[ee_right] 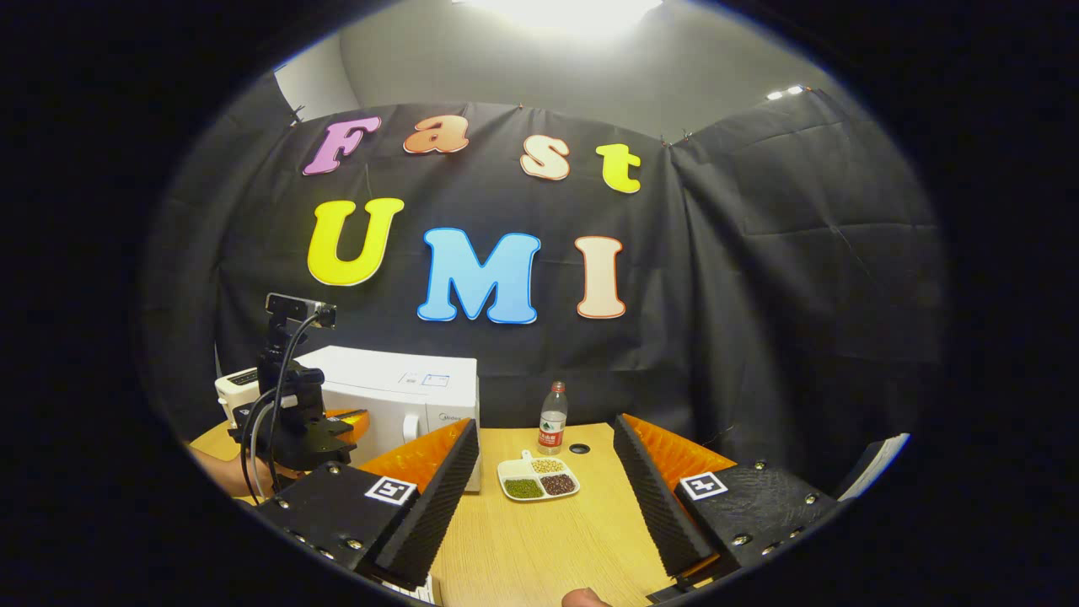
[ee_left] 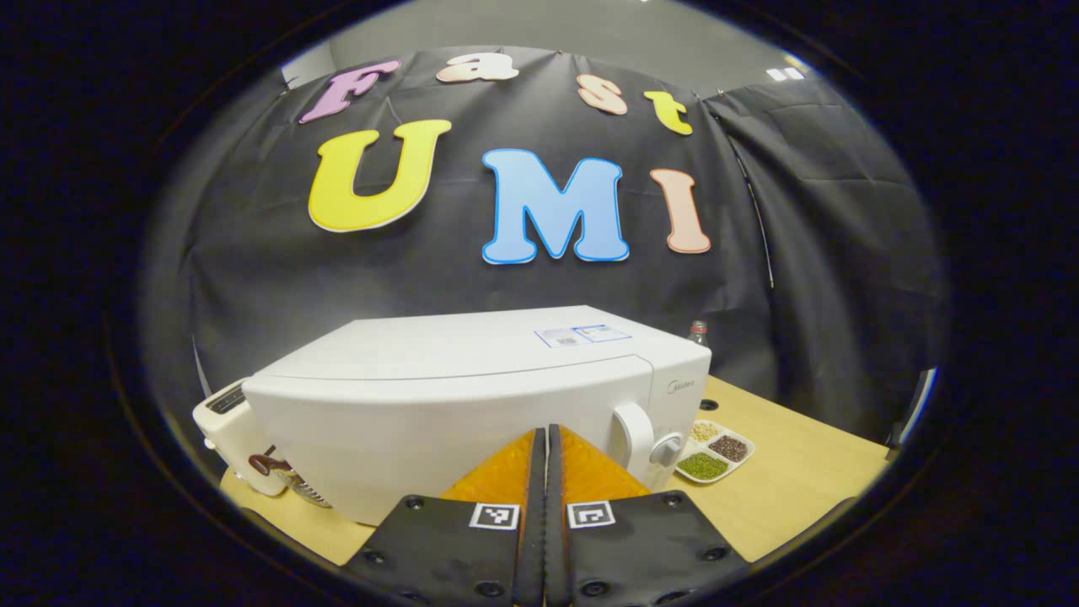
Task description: Open the microwave oven with the left hand, put the food in, and close the microwave oven.
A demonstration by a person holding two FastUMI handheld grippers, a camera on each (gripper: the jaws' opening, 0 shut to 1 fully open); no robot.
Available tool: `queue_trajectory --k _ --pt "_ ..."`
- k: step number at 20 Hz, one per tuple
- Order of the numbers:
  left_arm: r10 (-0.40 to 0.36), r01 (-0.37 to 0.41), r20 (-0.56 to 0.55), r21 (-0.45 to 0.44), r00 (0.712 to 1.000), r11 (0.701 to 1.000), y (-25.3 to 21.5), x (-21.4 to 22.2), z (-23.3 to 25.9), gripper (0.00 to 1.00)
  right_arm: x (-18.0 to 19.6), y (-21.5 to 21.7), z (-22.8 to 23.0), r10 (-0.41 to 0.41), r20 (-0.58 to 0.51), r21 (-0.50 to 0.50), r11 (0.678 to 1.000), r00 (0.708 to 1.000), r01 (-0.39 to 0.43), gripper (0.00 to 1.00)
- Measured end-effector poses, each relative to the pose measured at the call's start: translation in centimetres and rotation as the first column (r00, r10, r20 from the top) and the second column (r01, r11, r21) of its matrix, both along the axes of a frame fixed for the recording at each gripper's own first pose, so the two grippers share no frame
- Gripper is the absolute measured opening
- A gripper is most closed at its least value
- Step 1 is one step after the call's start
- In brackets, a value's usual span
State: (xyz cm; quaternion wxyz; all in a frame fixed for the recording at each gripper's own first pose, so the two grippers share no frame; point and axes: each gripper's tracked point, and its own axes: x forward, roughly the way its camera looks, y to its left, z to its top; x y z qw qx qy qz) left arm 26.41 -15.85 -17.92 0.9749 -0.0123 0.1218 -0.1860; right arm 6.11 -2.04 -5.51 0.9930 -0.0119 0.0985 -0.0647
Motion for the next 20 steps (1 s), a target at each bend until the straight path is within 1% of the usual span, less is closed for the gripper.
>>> queue_trajectory --k 4,9,11,12,13,15,16,18,19,20 --pt "0.034 -0.033 0.064 -0.014 0.997 0.999 1.2 -4.1 4.5 0.07 -0.5 -0.2 1.4 0.069 0.035 0.009 0.998 0.997 -0.07 0.98" --pt "0.085 -0.082 0.112 -0.034 0.99 0.996 2.8 -10.0 9.2 0.07 -1.9 -0.3 2.7 0.143 0.072 0.041 0.988 0.987 -0.146 0.98" --pt "0.107 -0.103 0.125 -0.037 0.986 0.994 3.4 -12.3 10.7 0.07 -2.7 -0.3 3.4 0.169 0.091 0.045 0.984 0.981 -0.174 0.97" --pt "0.117 -0.114 0.129 -0.035 0.985 0.993 3.6 -13.4 11.2 0.1 -3.1 -0.5 3.6 0.182 0.098 0.05 0.981 0.978 -0.188 0.98" --pt "0.13 -0.127 0.135 -0.032 0.982 0.991 3.9 -14.7 11.8 0.07 -3.6 -0.4 3.7 0.196 0.105 0.056 0.978 0.975 -0.202 0.98" --pt "0.159 -0.156 0.154 -0.036 0.975 0.987 4.4 -17.2 13.0 0.06 -4.6 -0.4 3.7 0.221 0.103 0.078 0.97 0.97 -0.23 0.98" --pt "0.169 -0.166 0.16 -0.033 0.973 0.986 4.4 -18.4 13.3 0.1 -5.0 -0.4 3.8 0.227 0.104 0.089 0.967 0.968 -0.237 0.98" --pt "0.181 -0.179 0.173 -0.026 0.968 0.984 4.6 -20.8 14.3 0.1 -5.6 -0.3 4.2 0.245 0.113 0.105 0.961 0.963 -0.257 0.98" --pt "0.187 -0.185 0.178 -0.024 0.966 0.982 5.0 -22.0 14.9 0.07 -6.0 -0.1 4.3 0.255 0.116 0.106 0.958 0.96 -0.267 0.98" --pt "0.195 -0.194 0.18 -0.024 0.964 0.981 5.2 -23.0 15.4 0.07 -6.2 0.0 4.4 0.267 0.117 0.104 0.955 0.957 -0.279 0.98"
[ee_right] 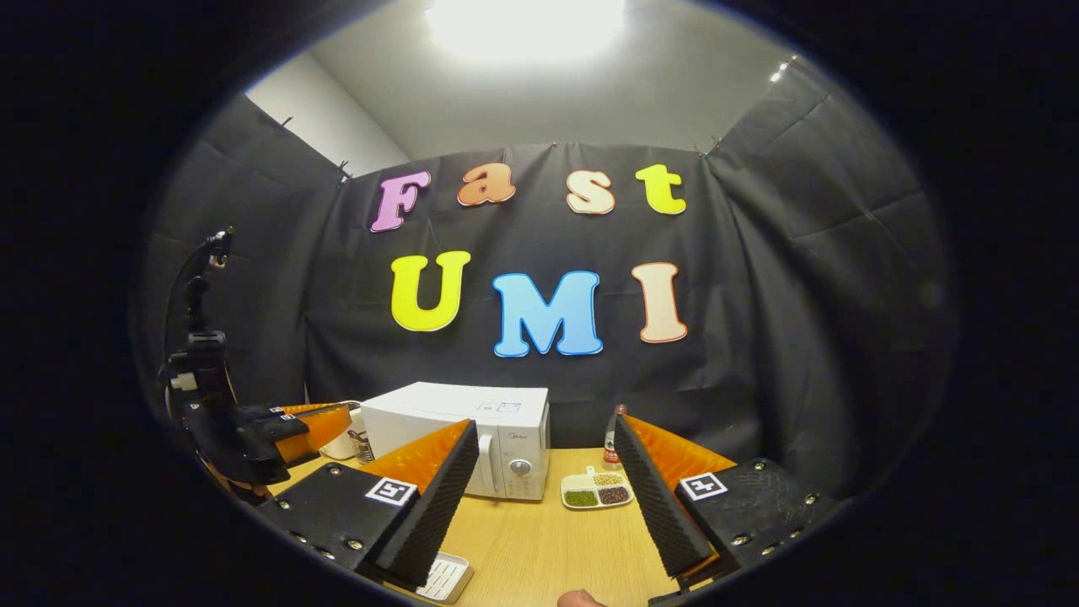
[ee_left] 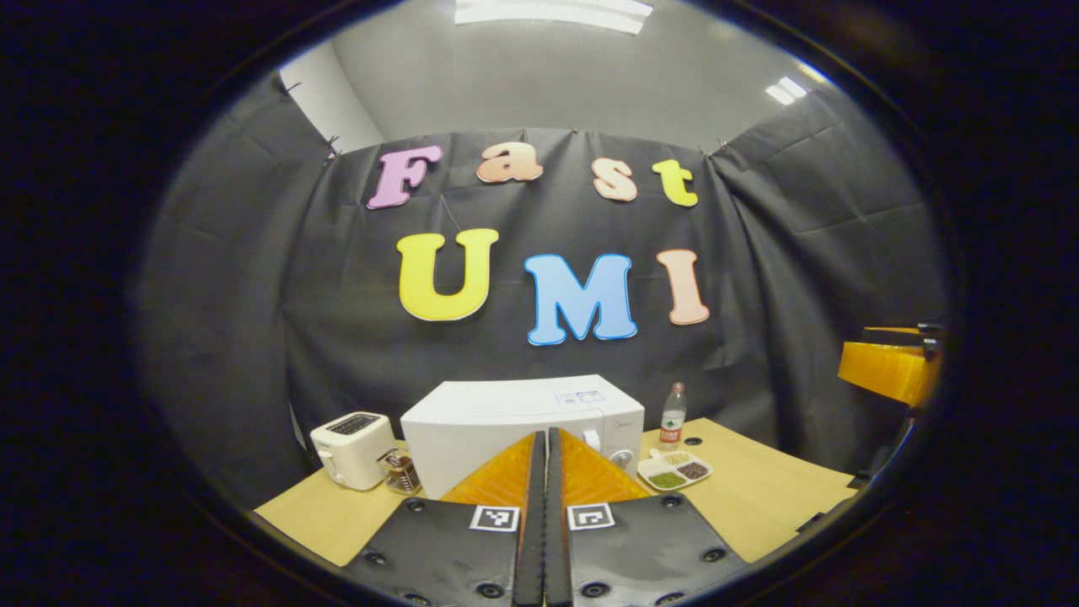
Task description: Open the microwave oven with the left hand, put the food in, and close the microwave oven.
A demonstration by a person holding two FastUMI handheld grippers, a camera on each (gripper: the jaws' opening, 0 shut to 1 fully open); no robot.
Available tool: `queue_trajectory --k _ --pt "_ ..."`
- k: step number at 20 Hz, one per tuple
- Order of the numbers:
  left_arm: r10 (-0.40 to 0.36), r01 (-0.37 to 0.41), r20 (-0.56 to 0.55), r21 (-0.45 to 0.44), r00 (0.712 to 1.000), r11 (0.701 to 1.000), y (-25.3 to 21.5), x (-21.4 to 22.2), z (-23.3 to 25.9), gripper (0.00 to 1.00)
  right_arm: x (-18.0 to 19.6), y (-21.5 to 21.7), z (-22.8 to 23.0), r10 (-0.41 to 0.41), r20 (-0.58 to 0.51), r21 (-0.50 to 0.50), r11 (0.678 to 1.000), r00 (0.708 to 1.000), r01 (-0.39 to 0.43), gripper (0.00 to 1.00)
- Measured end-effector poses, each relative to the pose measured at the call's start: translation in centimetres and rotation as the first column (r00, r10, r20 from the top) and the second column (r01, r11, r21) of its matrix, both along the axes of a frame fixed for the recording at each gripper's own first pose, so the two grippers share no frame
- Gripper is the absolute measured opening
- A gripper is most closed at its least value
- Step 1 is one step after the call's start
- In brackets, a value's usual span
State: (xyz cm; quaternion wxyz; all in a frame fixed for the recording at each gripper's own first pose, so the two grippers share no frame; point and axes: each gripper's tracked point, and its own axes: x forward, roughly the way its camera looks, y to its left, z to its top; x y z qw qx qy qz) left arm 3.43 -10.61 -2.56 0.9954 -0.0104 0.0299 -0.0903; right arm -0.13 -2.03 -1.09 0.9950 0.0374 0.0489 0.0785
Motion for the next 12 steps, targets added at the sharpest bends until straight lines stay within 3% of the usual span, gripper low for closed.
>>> queue_trajectory --k 10,12 --pt "0.079 -0.079 0.049 0.015 0.996 0.997 5.2 -6.3 2.5 0.07 -1.9 2.6 0.6 0.008 0.018 0.012 1.0 1.0 -0.008 0.98" --pt "0.08 -0.082 0.054 0.023 0.995 0.996 6.0 -7.1 2.8 0.12 -2.3 3.6 0.6 0.005 0.014 0.017 1.0 1.0 -0.005 0.98"
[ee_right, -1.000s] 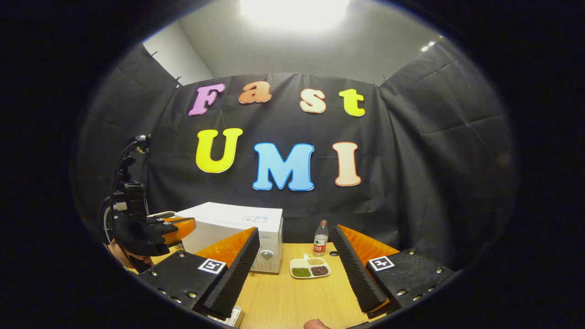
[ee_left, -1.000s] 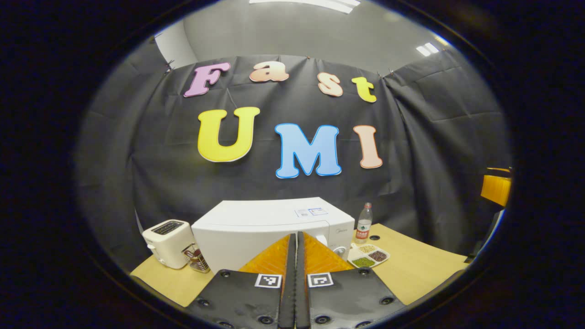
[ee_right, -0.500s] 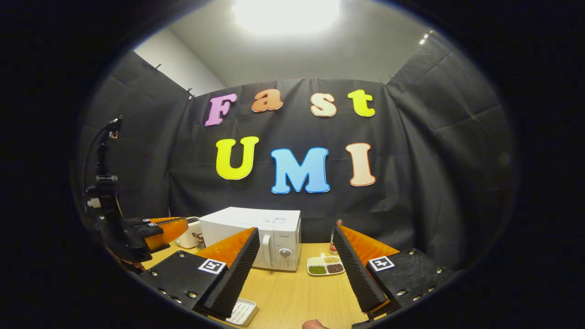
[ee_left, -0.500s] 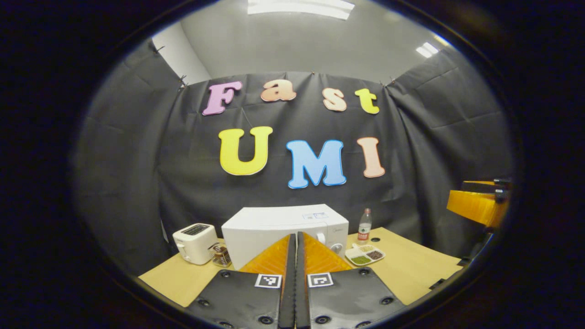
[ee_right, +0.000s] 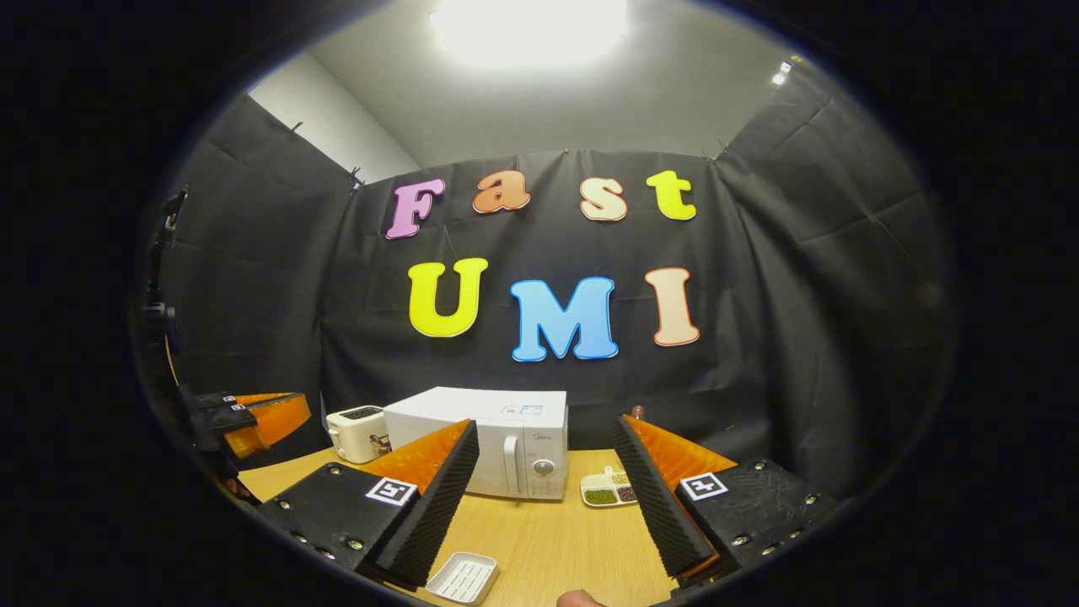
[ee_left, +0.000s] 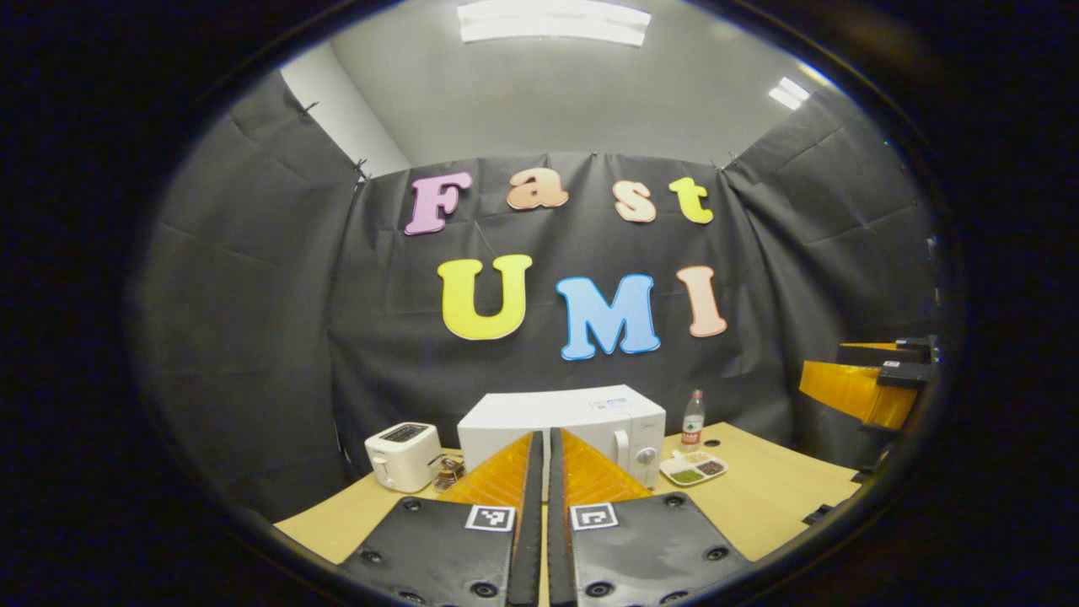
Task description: Open the microwave oven with the left hand, put the food in, and close the microwave oven.
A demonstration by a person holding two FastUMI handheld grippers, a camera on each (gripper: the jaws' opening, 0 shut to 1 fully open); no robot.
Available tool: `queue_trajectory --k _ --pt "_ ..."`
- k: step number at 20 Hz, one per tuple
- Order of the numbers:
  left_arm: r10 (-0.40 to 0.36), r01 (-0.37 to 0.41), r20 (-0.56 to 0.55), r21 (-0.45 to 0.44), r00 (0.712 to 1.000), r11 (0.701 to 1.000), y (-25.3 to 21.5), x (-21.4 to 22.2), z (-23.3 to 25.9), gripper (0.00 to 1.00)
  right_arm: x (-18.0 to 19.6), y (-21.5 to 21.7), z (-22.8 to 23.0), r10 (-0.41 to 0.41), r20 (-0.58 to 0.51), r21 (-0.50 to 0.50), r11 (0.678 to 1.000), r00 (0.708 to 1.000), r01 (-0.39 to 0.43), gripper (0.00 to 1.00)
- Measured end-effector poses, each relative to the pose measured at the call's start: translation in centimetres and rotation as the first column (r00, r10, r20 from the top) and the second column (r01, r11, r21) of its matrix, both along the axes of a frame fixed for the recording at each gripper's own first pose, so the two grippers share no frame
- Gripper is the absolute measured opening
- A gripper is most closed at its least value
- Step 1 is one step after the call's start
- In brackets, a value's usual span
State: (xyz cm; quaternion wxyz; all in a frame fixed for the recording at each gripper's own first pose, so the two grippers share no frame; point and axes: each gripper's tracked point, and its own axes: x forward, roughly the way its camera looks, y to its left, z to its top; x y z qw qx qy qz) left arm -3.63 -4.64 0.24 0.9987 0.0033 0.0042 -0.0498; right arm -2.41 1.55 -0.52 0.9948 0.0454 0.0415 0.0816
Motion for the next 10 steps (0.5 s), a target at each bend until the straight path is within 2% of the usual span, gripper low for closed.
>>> queue_trajectory --k 1,2,4,5,8,9,10 --pt "-0.006 0.006 -0.001 0.001 1.0 1.0 0.3 -0.3 -0.1 0.12 -0.2 0.5 0.0 0.0 -0.002 0.002 1.0 1.0 0.0 0.98" --pt "-0.011 0.011 -0.004 0.002 1.0 1.0 0.5 -0.5 -0.2 0.2 -0.2 1.0 0.0 0.001 -0.005 0.004 1.0 1.0 -0.001 0.98" --pt "-0.007 0.007 -0.015 0.004 1.0 1.0 1.2 -0.6 -0.4 0.26 -0.6 2.3 0.0 0.018 -0.008 0.002 1.0 1.0 -0.018 0.98" --pt "-0.003 0.003 -0.015 -0.001 1.0 1.0 1.7 -0.5 -0.5 0.24 -0.4 2.8 0.0 0.021 -0.004 -0.007 1.0 1.0 -0.021 0.98" --pt "-0.002 0.001 -0.022 -0.009 1.0 1.0 2.7 -0.7 -0.6 0.63 -0.7 4.1 0.2 0.025 -0.001 -0.008 1.0 1.0 -0.025 0.98" --pt "-0.007 0.007 -0.022 -0.008 1.0 1.0 2.8 -0.5 -0.6 0.72 -0.8 4.5 0.1 0.025 0.0 -0.009 1.0 1.0 -0.025 0.98" --pt "-0.005 0.005 -0.02 -0.003 1.0 1.0 3.0 -0.5 -0.6 0.77 -0.7 4.7 0.0 0.023 -0.001 -0.014 1.0 1.0 -0.023 0.98"
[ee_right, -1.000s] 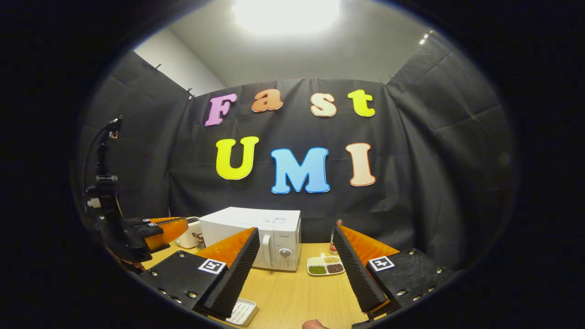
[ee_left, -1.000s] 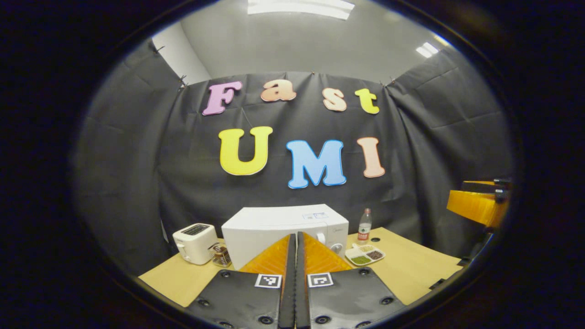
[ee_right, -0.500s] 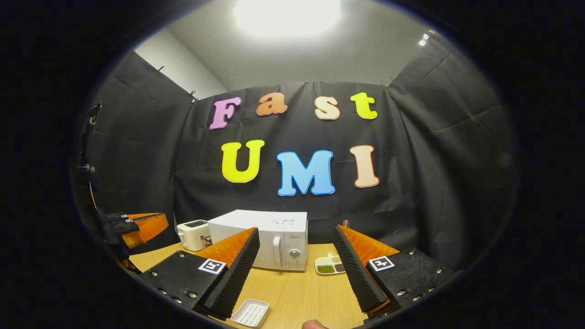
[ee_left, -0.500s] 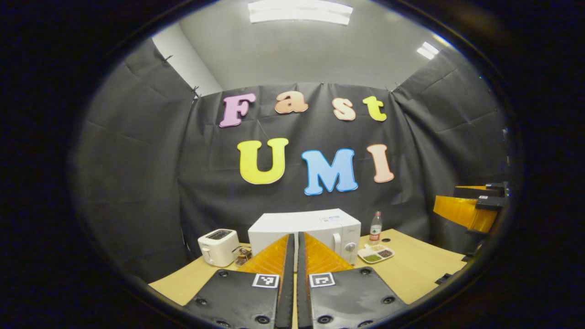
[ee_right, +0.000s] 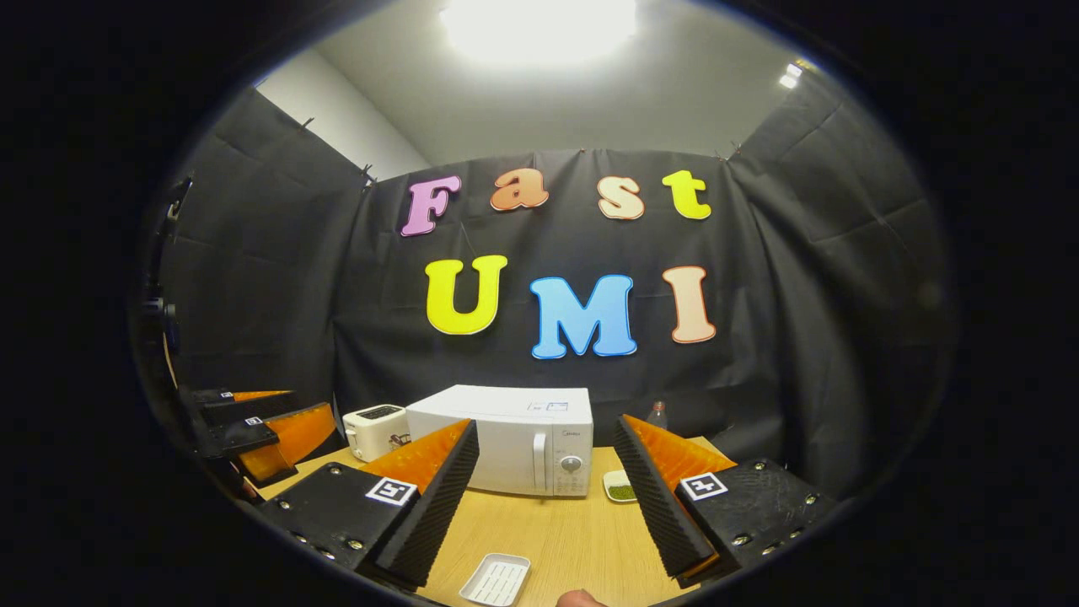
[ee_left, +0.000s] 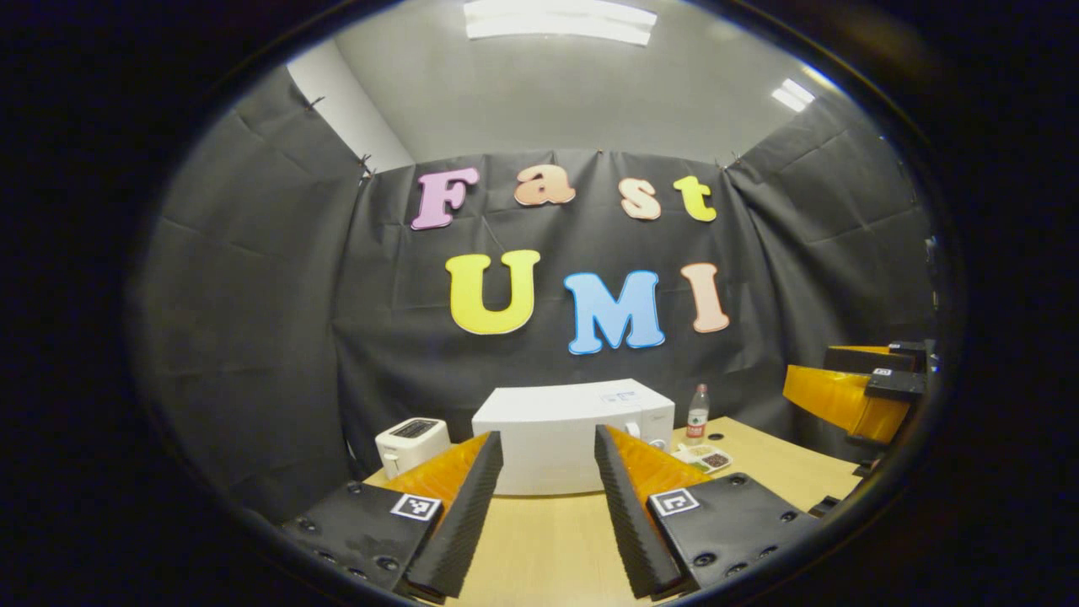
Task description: Open the microwave oven with the left hand, put the food in, and close the microwave oven.
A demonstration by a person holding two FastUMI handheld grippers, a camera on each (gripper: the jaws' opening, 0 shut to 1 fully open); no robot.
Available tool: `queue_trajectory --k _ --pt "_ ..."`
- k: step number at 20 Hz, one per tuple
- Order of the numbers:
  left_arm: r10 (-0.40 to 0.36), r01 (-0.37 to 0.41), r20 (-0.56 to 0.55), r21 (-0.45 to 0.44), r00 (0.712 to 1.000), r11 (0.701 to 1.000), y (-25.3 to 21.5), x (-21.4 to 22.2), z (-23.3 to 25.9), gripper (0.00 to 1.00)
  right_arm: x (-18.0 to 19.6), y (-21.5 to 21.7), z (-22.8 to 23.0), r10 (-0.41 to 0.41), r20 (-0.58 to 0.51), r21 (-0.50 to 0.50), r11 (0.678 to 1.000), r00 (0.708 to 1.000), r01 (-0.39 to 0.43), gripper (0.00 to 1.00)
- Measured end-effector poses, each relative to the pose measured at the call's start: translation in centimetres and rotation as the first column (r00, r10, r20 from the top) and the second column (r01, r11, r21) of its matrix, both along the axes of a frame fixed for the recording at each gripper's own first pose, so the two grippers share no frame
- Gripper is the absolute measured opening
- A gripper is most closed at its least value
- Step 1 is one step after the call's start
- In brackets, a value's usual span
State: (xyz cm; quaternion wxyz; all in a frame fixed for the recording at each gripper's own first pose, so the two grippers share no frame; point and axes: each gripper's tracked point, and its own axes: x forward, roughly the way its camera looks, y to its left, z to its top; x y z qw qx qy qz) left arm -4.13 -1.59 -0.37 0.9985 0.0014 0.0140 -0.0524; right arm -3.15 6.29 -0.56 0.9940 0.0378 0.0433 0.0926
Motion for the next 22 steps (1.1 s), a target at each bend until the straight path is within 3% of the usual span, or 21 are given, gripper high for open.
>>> queue_trajectory --k 1,2,3,4,16,20,22 --pt "0.003 -0.003 0.003 0.006 1.0 1.0 0.4 0.2 0.1 0.82 0.0 0.2 0.0 -0.001 -0.001 -0.004 1.0 1.0 0.001 0.98" --pt "0.006 -0.006 0.005 0.007 1.0 1.0 0.7 0.3 0.1 0.94 0.1 0.4 -0.1 -0.002 -0.004 -0.005 1.0 1.0 0.002 0.98" --pt "0.008 -0.008 0.009 0.005 1.0 1.0 0.9 0.4 0.1 0.89 0.2 0.6 -0.2 -0.003 -0.005 -0.006 1.0 1.0 0.003 0.98" --pt "0.013 -0.013 0.009 0.002 1.0 1.0 1.1 0.6 0.2 0.97 0.3 0.7 -0.2 -0.003 -0.005 -0.009 1.0 1.0 0.003 0.98" --pt "0.043 -0.043 -0.003 0.004 0.999 0.999 3.5 1.3 -0.2 0.97 1.2 2.0 -0.3 -0.017 0.0 -0.019 1.0 1.0 0.017 0.98" --pt "0.044 -0.044 0.004 -0.009 0.999 0.999 3.7 1.4 0.2 0.92 1.3 2.2 -0.1 -0.017 0.007 -0.028 0.999 1.0 0.018 0.98" --pt "0.038 -0.038 0.008 -0.007 0.999 0.999 3.7 1.4 0.3 0.97 1.2 2.3 0.1 -0.021 0.01 -0.029 0.999 1.0 0.022 0.98"
